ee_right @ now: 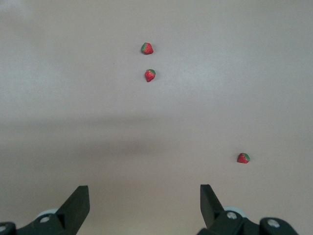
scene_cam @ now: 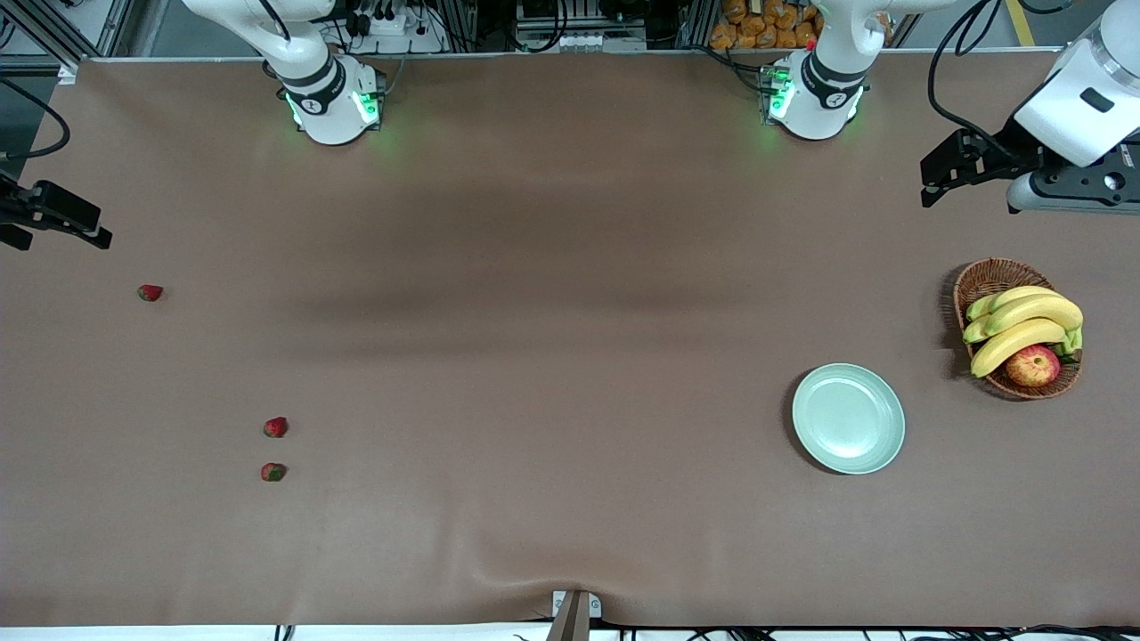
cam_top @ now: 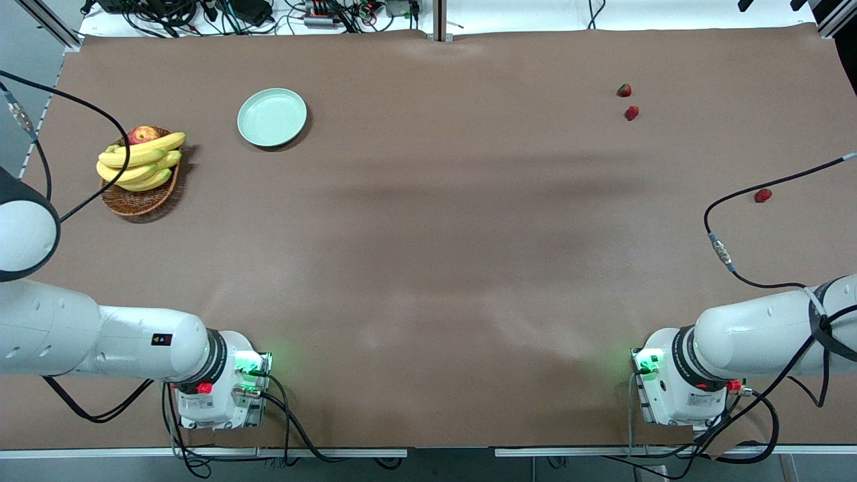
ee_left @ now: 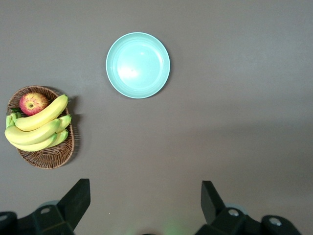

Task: Collect all strawberries into plate
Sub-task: 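Reach the right gripper to the first strawberry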

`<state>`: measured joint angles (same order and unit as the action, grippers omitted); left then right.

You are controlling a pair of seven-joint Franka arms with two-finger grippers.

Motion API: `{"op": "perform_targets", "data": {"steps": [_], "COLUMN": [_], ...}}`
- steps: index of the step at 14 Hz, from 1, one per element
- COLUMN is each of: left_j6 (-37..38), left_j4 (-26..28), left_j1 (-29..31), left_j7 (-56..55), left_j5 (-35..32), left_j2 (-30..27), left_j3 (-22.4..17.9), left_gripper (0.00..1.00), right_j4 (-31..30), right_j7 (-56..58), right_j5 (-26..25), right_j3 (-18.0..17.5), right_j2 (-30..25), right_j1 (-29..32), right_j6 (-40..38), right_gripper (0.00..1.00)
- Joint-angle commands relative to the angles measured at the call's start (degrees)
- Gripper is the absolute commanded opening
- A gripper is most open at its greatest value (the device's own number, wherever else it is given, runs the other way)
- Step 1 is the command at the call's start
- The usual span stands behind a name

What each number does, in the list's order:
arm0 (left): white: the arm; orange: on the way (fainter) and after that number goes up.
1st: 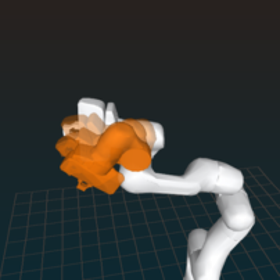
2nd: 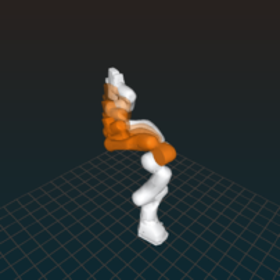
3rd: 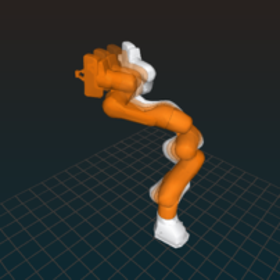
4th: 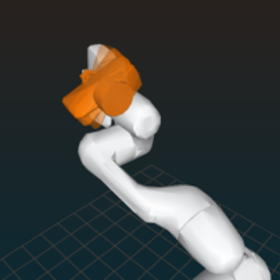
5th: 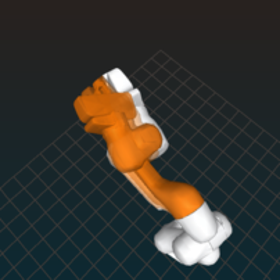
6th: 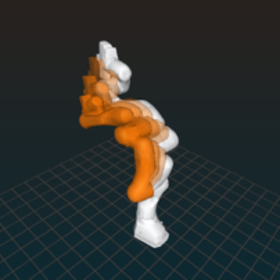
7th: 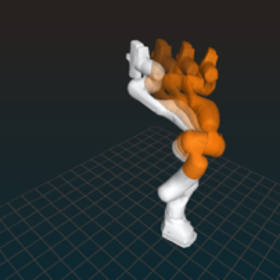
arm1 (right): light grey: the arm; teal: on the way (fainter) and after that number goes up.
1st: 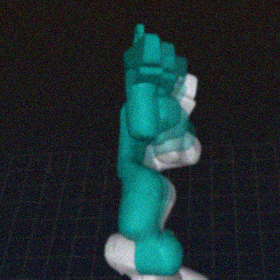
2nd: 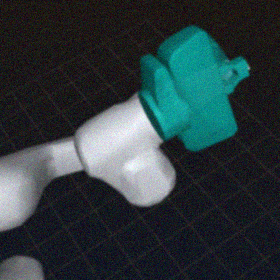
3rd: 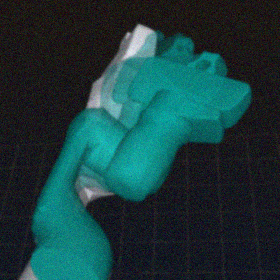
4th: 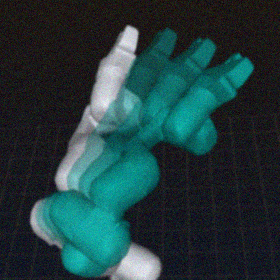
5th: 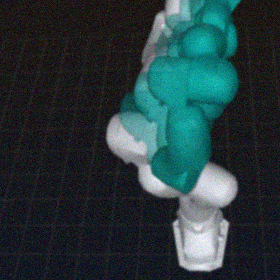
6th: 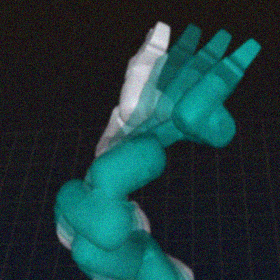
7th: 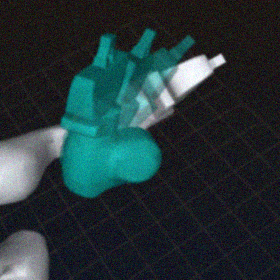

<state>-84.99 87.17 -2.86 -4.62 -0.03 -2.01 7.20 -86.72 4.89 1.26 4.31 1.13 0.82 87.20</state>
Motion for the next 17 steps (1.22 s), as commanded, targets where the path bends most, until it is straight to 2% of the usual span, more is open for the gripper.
{"op": "perform_targets", "data": {"steps": [1,6,9,14,17], "left_j6": [1.0,1.1,1.1,0.8,0.4], "left_j4": [-0.8,-1.0,-1.0,-0.9,-0.9], "left_j1": [0.0,0.0,0.0,-0.5,0.1], "left_j7": [0.4,0.3,0.1,-0.6,-0.6], "left_j5": [0.8,0.7,0.8,0.8,0.6], "left_j2": [0.2,0.1,0.0,0.3,1.0], "left_j3": [-0.2,-0.1,-0.1,0.2,0.1], "left_gripper": [1.00,1.00,1.00,1.00,1.00], "right_j4": [0.4,0.3,0.3,0.0,-2.2], "right_j7": [0.3,0.5,0.5,0.6,4.9], "right_j5": [0.8,-0.1,-0.3,-0.3,-4.8], "right_j3": [-0.4,-0.4,-0.4,-0.3,-0.3], "right_j2": [0.2,2.0,5.3,10.5,11.9], "right_j1": [0.8,1.9,3.7,10.5,12.7], "right_j6": [-0.3,-0.4,-0.4,-1.2,0.1], "right_gripper": [1.00,1.00,1.00,1.00,1.00]}}
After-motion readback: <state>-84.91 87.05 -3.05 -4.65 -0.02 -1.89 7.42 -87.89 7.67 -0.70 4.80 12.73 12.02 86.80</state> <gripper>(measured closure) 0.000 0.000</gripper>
